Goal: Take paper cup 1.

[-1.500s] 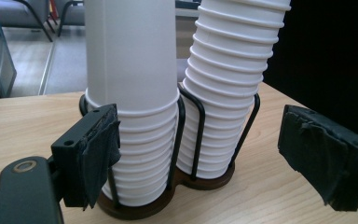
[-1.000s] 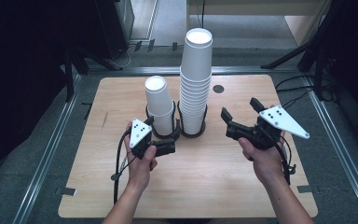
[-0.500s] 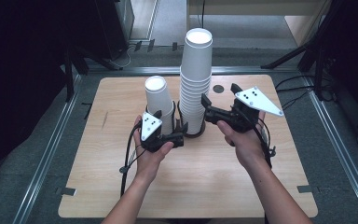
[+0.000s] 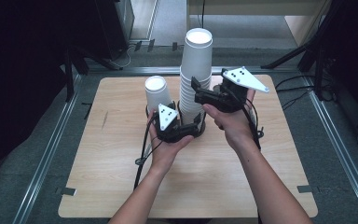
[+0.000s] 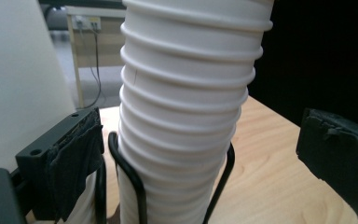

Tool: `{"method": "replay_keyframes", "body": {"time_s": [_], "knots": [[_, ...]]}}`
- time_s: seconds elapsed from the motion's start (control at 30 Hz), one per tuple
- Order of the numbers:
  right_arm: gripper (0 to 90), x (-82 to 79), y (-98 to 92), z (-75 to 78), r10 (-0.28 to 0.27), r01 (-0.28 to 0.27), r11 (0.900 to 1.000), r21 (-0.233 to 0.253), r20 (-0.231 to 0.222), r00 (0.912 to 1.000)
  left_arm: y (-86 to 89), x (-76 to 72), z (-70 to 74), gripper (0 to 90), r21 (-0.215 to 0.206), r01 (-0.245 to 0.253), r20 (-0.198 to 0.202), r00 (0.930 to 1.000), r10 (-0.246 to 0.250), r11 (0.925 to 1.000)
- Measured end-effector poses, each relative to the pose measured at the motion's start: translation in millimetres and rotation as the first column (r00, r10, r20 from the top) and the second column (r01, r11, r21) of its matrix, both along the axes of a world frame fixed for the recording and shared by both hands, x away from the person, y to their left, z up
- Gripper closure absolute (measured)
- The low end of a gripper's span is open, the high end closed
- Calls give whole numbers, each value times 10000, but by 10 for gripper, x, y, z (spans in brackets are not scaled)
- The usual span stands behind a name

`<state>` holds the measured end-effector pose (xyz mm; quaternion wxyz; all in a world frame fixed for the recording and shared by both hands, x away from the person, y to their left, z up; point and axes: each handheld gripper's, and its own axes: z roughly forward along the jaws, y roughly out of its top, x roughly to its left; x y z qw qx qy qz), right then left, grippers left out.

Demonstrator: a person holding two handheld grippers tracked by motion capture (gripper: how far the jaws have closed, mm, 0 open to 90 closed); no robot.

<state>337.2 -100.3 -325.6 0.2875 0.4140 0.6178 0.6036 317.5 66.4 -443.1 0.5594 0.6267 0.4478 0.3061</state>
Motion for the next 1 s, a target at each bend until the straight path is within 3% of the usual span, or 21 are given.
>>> {"method": "replay_keyframes", "body": {"time_s": [0.23,0.3,0.5,0.63,0.77,1.0], "knots": [[52,99,75,66,77,-78,9999,-99,-116,9999,-97,115,38,8,-308,-130,46,9999,132,9994],[52,117,75,84,40,-41,9999,-97,-85,10000,-136,140,54,8,-90,-210,225,9995,212,9997],[52,133,76,121,23,-22,9996,-290,43,10000,-178,251,101,8,-127,-1033,347,9940,1037,9946],[52,150,66,142,5,-3,9995,-320,75,10000,-221,287,113,8,-338,-1228,583,9905,1247,9918],[52,171,53,151,-18,18,9995,-310,12,10000,-318,328,96,8,-82,-1255,766,9891,1258,9921],[52,221,87,140,-16,10,9990,-444,-147,9999,-403,421,79,6,115,-1771,793,9813,1756,9841]]}}
